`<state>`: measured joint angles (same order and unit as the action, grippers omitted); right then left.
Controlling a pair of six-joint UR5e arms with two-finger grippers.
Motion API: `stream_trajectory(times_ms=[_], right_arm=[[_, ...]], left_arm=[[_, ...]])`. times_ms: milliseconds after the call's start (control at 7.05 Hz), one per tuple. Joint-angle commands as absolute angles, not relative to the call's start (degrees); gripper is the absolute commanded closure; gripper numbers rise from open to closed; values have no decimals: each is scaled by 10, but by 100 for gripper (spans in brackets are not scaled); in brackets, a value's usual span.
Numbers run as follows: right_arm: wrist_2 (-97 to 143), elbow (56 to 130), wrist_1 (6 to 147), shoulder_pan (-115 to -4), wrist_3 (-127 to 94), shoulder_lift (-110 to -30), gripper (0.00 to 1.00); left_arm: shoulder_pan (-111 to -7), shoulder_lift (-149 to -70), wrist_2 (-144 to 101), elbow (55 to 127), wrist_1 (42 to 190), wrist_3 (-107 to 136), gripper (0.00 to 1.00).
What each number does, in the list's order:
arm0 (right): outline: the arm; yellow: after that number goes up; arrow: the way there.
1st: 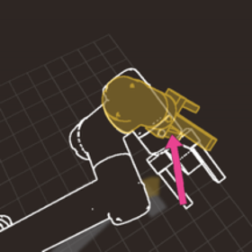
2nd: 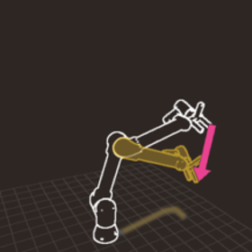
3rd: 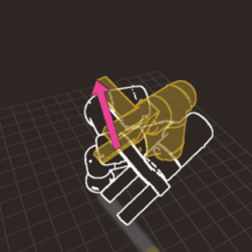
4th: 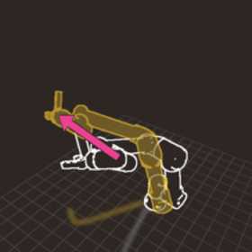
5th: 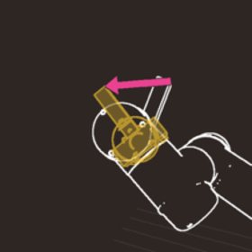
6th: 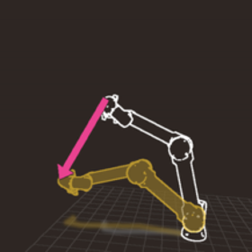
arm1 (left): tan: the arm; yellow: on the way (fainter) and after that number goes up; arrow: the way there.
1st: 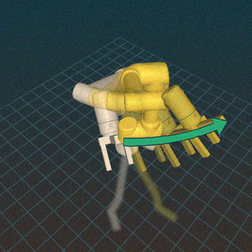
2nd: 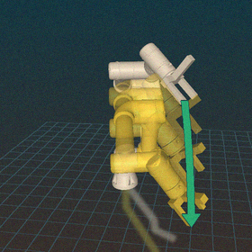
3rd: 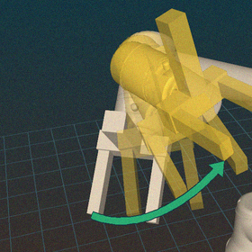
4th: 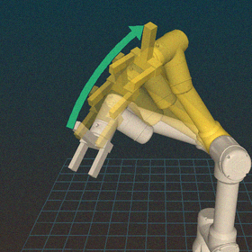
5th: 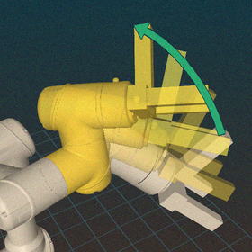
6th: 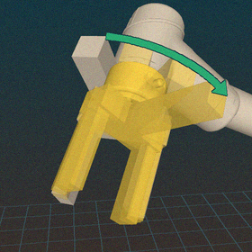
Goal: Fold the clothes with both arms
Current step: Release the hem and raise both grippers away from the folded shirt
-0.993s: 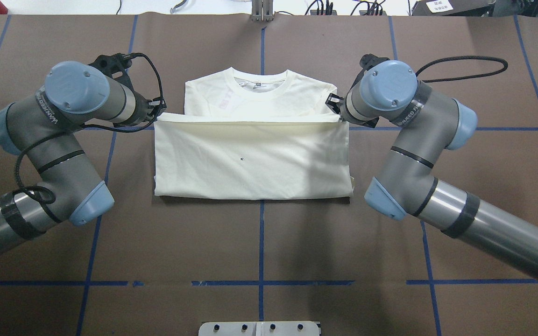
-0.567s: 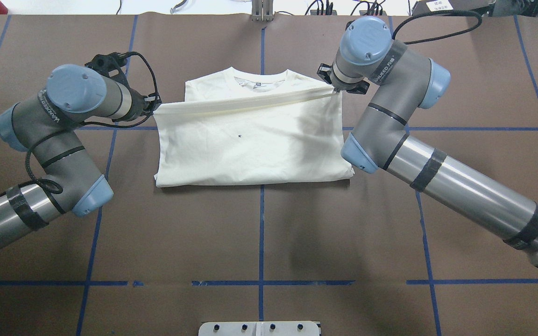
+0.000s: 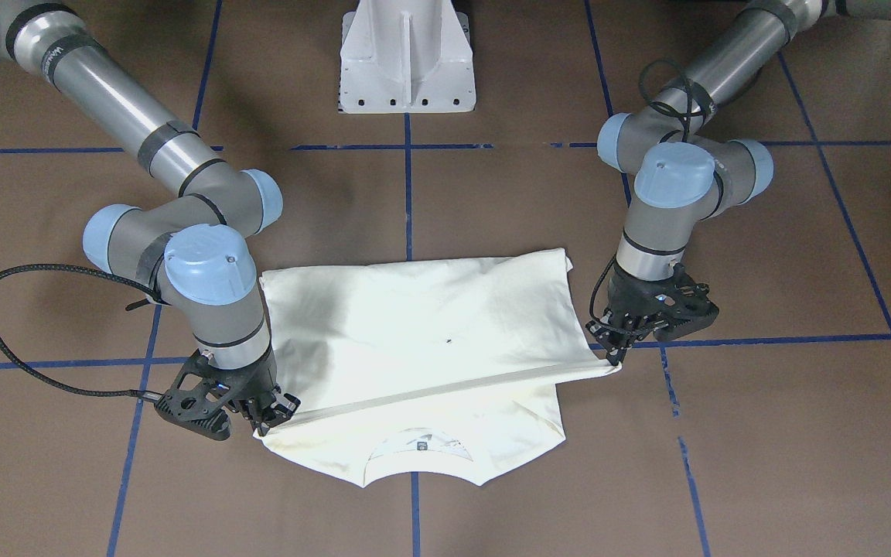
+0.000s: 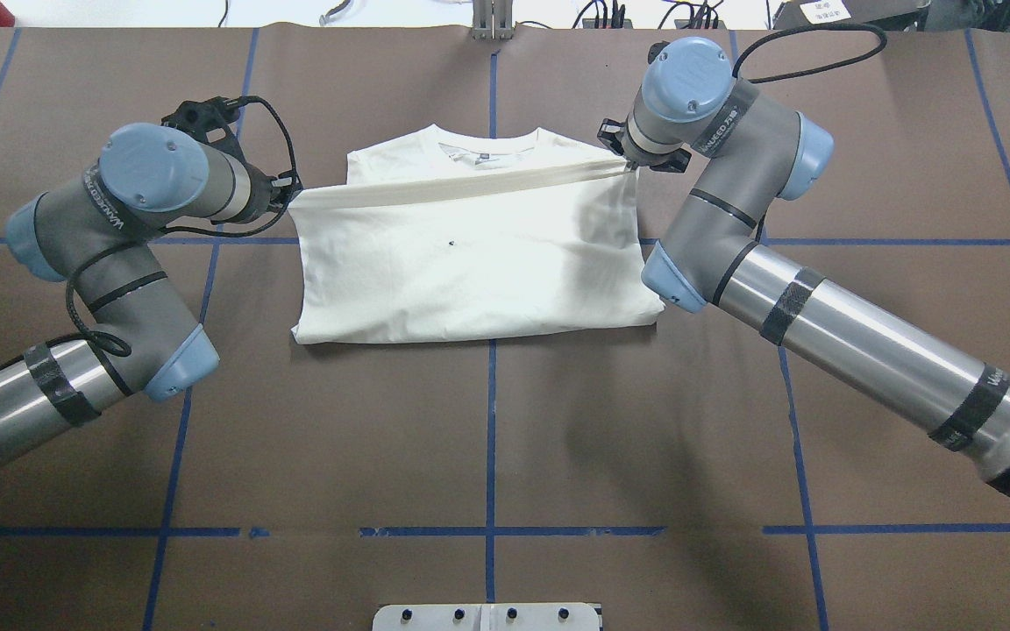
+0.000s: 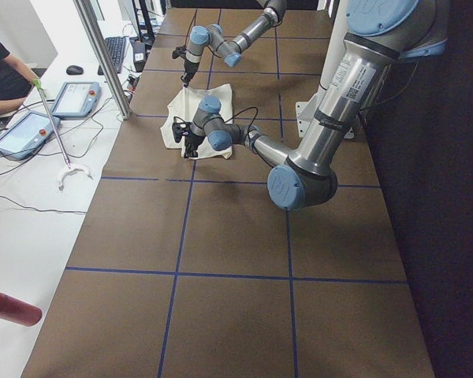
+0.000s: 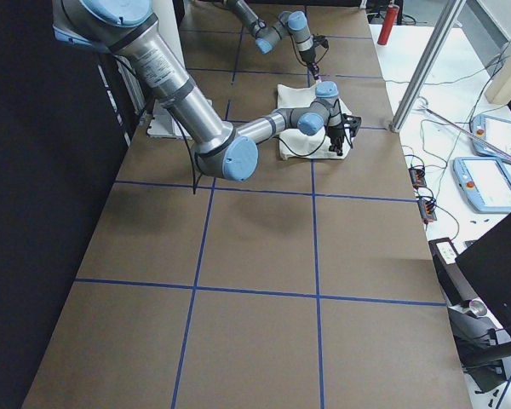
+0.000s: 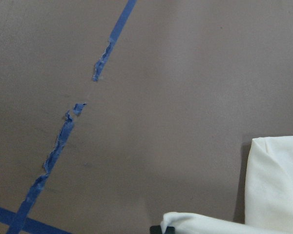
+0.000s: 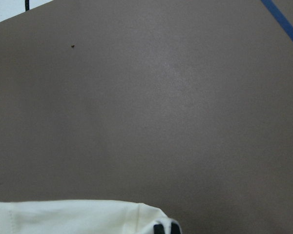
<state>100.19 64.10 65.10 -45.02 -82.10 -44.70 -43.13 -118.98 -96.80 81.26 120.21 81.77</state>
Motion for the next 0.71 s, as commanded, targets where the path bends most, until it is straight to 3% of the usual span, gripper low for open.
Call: stream_trajectory(times_ms=[0,284,567], right_arm=[[1002,642,650,-450,-823,-443,75],[1001,657,647,-445,-830,-445,66],[1018,758,651,-438,-831,-493,59]], left_arm=[[-432,-1196,-966,795,1217,810,50],[-432,-1203,-967,795,1222,809,45],[-449,-1204,-969,804,1229,807,45]])
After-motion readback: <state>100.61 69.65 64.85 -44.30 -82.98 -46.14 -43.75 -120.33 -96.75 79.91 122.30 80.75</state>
